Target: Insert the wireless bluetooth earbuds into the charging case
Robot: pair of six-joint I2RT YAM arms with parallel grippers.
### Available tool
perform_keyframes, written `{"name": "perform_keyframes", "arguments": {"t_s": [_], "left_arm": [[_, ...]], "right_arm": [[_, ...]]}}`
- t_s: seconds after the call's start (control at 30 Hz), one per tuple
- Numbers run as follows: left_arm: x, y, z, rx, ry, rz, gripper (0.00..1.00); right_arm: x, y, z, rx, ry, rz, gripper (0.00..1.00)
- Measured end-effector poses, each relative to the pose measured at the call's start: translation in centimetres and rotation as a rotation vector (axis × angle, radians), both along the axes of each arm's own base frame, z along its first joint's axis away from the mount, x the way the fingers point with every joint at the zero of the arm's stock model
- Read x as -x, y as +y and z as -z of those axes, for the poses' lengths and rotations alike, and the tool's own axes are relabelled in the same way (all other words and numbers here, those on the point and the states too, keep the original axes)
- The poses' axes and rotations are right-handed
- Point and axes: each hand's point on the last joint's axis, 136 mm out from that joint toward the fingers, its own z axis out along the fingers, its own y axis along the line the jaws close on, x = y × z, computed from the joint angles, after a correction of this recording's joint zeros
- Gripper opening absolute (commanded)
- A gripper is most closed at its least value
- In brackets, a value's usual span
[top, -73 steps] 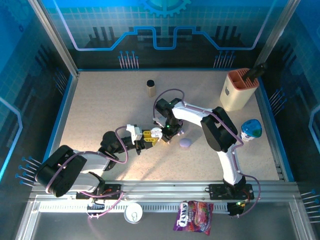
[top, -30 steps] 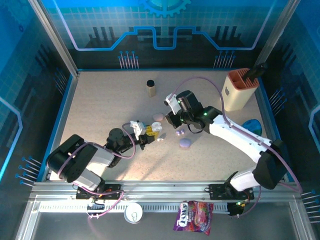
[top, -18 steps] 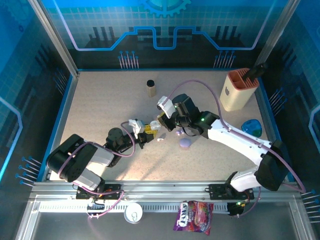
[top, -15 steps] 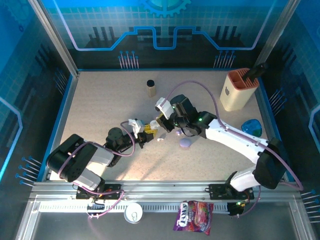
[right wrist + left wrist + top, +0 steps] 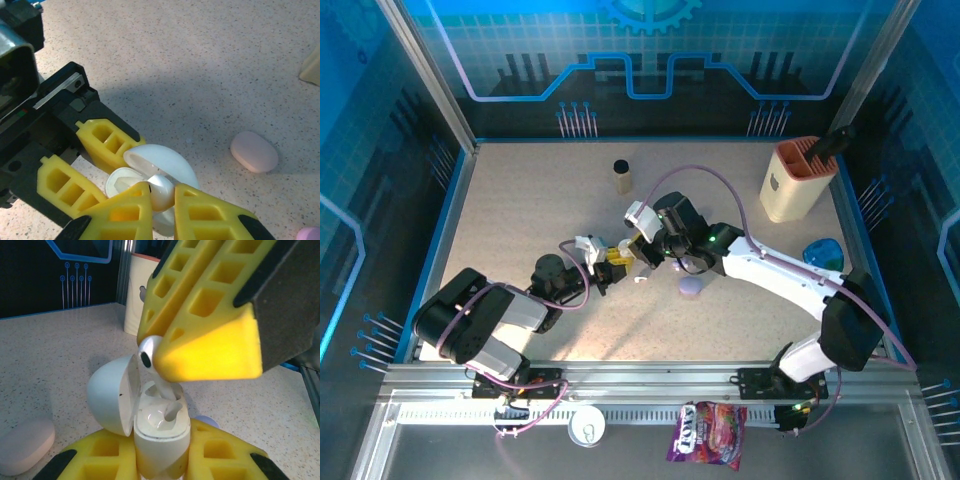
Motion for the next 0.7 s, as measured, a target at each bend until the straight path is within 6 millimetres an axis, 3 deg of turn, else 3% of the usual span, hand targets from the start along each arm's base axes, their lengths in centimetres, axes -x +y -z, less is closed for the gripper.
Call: {"name": "perform_keyframes", "arguments": {"t_s": [0.3,0.5,0.7], "left_arm": [[-0.2,0.0,0.0,0.011,0.027,-0.004,0.13],[-0.2,0.1,0.9,-0.005,0.062,-0.007,0.13],[-0.3,0.1,0.7,-0.003,0.055,-0.006,0.13]], "right_arm": [[0.0,0.1,0.4,0.001,0.002,-0.007,0.13],[-0.3,0.4,1.5,0.022,0.004,-0.019,0.20],[-0.2,0.2,1.5,0.026,0.000,-0.018,0.39]]}}
